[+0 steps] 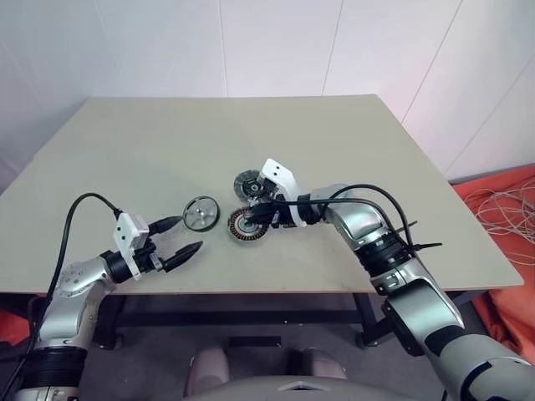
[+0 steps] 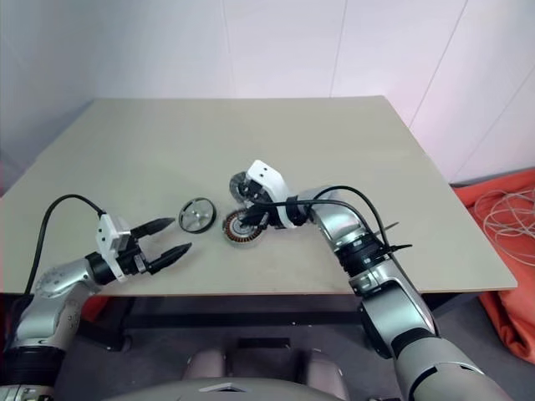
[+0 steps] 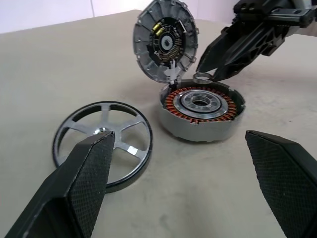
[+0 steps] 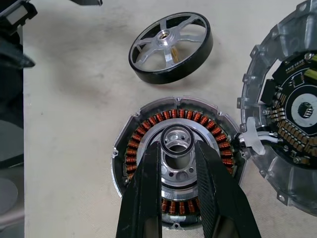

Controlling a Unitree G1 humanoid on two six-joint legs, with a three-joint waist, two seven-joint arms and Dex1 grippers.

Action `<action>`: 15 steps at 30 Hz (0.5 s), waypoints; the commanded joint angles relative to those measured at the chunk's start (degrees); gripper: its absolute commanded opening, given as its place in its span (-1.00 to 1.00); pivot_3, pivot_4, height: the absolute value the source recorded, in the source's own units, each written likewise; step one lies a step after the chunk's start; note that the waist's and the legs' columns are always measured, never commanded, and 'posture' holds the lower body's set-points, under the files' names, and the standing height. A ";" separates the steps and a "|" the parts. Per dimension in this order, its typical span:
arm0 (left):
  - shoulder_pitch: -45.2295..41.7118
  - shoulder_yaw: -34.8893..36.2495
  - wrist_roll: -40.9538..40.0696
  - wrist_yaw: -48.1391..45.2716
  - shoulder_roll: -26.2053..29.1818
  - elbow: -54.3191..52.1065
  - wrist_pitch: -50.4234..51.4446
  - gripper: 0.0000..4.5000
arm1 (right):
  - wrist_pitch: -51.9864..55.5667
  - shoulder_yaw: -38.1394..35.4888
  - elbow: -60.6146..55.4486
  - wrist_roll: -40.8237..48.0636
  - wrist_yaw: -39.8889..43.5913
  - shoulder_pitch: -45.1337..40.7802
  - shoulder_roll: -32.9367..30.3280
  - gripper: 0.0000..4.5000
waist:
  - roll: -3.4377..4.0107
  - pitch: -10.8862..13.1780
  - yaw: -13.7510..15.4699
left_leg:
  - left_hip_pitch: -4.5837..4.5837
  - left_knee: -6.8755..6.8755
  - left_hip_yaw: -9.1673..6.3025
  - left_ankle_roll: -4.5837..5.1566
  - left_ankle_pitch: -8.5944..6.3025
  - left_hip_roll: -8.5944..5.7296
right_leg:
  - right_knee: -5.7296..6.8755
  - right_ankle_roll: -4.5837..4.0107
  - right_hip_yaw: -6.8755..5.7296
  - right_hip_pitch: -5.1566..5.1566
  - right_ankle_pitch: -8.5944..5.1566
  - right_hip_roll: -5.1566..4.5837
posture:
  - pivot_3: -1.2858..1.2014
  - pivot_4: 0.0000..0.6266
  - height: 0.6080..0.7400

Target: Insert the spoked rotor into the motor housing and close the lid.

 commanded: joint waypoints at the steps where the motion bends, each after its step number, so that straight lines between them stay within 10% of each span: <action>1: -1.67 -0.54 -0.30 -0.85 -0.12 -0.73 -0.68 1.00 | -1.51 -0.12 0.37 -0.83 -1.28 -0.84 0.58 -0.71 | 0.02 0.01 -0.03 | 0.00 0.00 0.00 0.00 0.00 0.00 | 0.00 0.00 0.00 -0.01 0.00 0.00 | 0.03 -1.00 1.00; 15: -3.14 -1.10 0.45 -0.55 -1.08 0.61 -1.62 1.00 | -0.20 0.02 -0.18 -0.91 -1.02 0.83 0.95 -0.71 | 0.03 0.02 -0.02 | 0.01 0.00 0.02 -0.01 0.00 0.00 | 0.06 -0.01 0.01 0.00 0.00 0.00 | 0.03 -1.00 1.00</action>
